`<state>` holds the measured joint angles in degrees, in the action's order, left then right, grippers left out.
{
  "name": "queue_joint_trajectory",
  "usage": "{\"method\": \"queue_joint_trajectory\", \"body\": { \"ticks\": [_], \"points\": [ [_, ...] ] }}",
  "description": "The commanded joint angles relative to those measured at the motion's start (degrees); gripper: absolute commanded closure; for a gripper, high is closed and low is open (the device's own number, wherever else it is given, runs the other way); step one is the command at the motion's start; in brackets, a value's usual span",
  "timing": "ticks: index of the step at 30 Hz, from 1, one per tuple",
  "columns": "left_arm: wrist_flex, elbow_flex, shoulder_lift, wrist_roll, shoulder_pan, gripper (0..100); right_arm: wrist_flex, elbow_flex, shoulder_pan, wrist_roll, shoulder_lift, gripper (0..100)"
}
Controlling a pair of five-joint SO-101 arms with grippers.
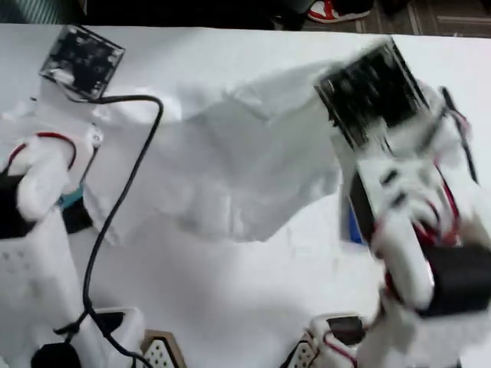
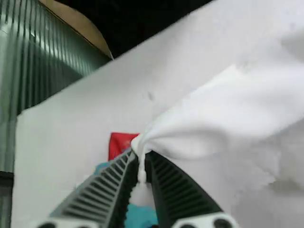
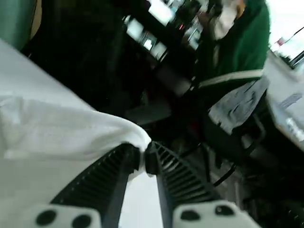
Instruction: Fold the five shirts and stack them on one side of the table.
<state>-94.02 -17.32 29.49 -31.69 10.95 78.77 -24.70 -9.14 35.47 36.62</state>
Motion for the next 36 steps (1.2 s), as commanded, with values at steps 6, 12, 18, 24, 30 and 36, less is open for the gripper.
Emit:
{"method": "queue_joint_trajectory", "body": {
  "ticks": [6, 12, 18, 24, 30, 36],
  "points": [
    [0.35, -20.4, 0.13, -0.09, 0.57, 98, -15.34, -0.79, 0.84, 11.43, 8.75, 97.9],
    [0.09, -26.9, 0.31, -3.96, 0.57, 98, -23.08, -0.79, 7.08, 16.35, 11.21, 97.9],
    [-5.36, -28.84, 0.57, -9.49, 0.57, 98, -22.81, -0.62, 10.33, 18.9, 14.64, 97.9],
    [-8.26, -28.57, 4.18, -10.9, 0.48, 98, -17.8, -0.7, 13.14, 18.9, 19.65, 97.9],
    [-8.26, -22.07, 13.05, -11.25, 0.48, 98, -17.98, -0.7, 16.04, 18.9, 22.29, 97.9],
    [-8.09, -3.25, 22.2, -11.43, 0.31, 98, -14.9, 0.09, 15.96, 18.9, 22.11, 97.9]
  ]
}}
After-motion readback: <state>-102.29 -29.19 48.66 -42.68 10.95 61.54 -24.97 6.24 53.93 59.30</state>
